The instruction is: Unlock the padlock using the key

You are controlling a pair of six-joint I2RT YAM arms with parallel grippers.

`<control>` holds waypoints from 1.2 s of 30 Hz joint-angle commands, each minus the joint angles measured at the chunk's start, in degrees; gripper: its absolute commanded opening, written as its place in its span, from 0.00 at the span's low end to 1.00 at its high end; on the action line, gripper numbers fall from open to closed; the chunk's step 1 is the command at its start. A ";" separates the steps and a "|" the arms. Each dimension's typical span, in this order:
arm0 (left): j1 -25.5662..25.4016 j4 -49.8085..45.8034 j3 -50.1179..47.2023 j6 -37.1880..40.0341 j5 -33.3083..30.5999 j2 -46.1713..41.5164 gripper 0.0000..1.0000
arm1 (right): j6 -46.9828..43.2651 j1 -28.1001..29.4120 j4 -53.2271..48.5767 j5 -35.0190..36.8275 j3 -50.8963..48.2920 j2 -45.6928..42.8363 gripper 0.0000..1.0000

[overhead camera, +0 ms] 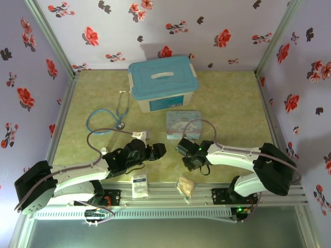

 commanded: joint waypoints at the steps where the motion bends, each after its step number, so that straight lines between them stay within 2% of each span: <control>1: 0.35 -1.06 -0.68 1.56 -0.81 -0.69 0.69 | 3.64 -0.34 -5.36 1.76 1.34 -3.40 0.39; 5: 0.31 -0.92 -0.87 1.62 -0.75 -1.05 0.74 | 7.91 -0.61 -2.76 1.55 1.38 -6.34 0.52; 7: 0.32 -0.47 -1.20 1.32 -0.82 -1.44 0.80 | 12.07 -0.66 0.22 1.58 1.11 -6.19 0.55; 9: 0.35 -0.09 -1.35 1.34 -0.86 -1.75 0.82 | 15.91 -0.56 4.24 0.18 0.79 -4.42 0.56; 11: 0.34 -0.51 -1.14 1.47 -0.84 -2.02 0.84 | 19.47 0.19 4.04 3.09 1.50 -1.42 0.56; 14: 0.31 -1.00 -0.97 1.48 -0.83 -2.26 0.84 | 21.41 1.49 0.37 8.66 3.36 2.39 0.54; 20: 0.31 -2.74 -0.05 2.14 -0.76 -2.59 0.85 | 24.19 4.60 -3.47 12.26 2.15 4.77 0.48; 25: 0.31 -2.29 0.01 2.09 -0.88 -2.73 0.85 | 24.88 4.92 -1.73 8.60 -2.60 1.11 0.47; 33: 0.27 -1.89 0.44 2.44 -0.85 -1.91 0.85 | 22.64 4.89 3.87 7.50 -6.04 -3.47 0.35; 36: 0.30 -1.81 0.40 2.27 -0.87 -1.75 0.85 | 21.63 4.35 6.69 7.68 -7.61 -3.80 0.34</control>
